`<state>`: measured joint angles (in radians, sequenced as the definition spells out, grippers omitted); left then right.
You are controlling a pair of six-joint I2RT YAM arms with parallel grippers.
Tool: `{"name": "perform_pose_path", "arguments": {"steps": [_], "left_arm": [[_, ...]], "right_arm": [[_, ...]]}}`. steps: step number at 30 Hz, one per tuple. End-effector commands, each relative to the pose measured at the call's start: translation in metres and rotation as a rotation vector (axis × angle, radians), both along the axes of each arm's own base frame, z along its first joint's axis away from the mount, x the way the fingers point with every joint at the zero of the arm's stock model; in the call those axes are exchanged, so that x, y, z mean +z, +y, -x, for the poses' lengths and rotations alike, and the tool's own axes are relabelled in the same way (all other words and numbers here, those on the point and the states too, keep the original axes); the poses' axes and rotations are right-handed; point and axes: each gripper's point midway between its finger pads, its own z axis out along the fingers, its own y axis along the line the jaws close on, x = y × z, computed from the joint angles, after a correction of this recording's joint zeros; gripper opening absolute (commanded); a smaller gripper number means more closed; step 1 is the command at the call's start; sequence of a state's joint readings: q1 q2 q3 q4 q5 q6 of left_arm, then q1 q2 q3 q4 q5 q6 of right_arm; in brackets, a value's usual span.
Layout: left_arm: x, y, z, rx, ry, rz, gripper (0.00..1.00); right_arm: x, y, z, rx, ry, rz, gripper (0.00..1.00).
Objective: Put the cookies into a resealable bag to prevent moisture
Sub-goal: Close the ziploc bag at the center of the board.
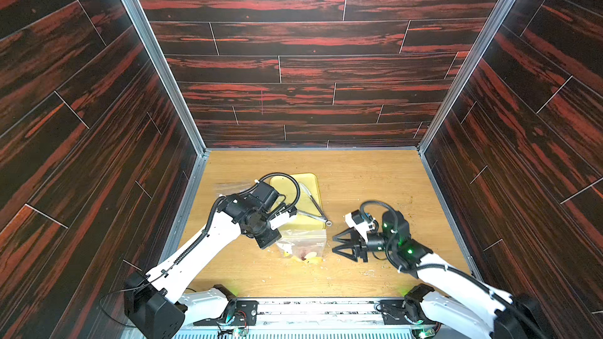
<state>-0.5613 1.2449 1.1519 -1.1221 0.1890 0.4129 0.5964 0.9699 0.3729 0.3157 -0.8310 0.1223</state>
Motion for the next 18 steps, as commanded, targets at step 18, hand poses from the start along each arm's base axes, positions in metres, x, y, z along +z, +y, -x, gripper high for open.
{"name": "perform_pose_path", "arguments": {"steps": [18], "left_arm": [[0.003,0.007,0.004,0.022,-0.010,0.010,0.00]], "right_arm": [[0.017,0.045,-0.018,0.098,0.012,-0.070,0.20]]}}
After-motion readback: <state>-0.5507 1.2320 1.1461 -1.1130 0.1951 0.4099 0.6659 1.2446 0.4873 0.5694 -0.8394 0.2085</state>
